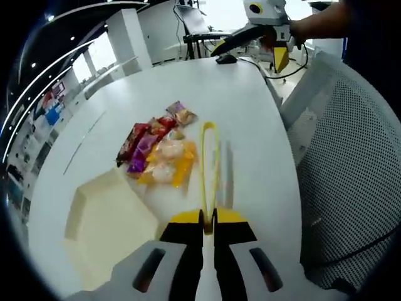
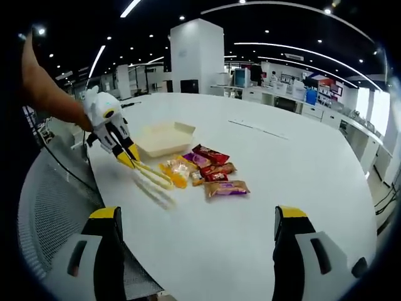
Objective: Place the target food into the container with the food tongs after gripping and lifting it, then release it inside without dropping or visibly crushing the food.
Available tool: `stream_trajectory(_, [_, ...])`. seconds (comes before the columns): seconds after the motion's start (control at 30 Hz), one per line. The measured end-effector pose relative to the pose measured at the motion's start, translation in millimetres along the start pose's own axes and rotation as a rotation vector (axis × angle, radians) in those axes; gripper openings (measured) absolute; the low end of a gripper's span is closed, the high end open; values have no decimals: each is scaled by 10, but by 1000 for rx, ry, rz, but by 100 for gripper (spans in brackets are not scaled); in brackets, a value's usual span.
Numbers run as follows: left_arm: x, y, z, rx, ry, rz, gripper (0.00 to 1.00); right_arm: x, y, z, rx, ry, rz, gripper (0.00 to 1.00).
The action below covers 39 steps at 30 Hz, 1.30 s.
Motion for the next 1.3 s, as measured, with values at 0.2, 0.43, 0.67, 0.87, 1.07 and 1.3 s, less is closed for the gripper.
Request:
stream_trajectory(0.2, [-234,166,-67,110,85,-86,0,-109,32,-92,4,19,-16,93])
stream_trajectory(0.43, [-424,451,29,105,38,-85,0,-449,133,-187,-50,106,-63,87])
stream_trajectory(0.67, [-746,858,137,104,0,-125,0,-839,211,-251,-119,173,-79,77])
stream_trajectory(0.87, [-1018,1149,142,124,-20,-167,1,-1243,295,-349,-126,219,-115,66])
stream_trajectory(1.07, [-1255,1426,198,119,-29,-200,1,-1577,351,-323,-201,231,-172,64])
stream_trajectory(1.3, [-1500,1713,167,134,-28,-261,1,-1884,373,-256,-279,246,-231,60])
Point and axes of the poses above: the point that each gripper's makers call its tool centre point, and the gripper's own axes: y roughly backward along the fingers, z roughly to its left, x roughly out of its underside, the point moved 3 cm from there along y, roughly backward along the fingers, and after that the axes turned 14 degrees about y, right-handed, at the moved point
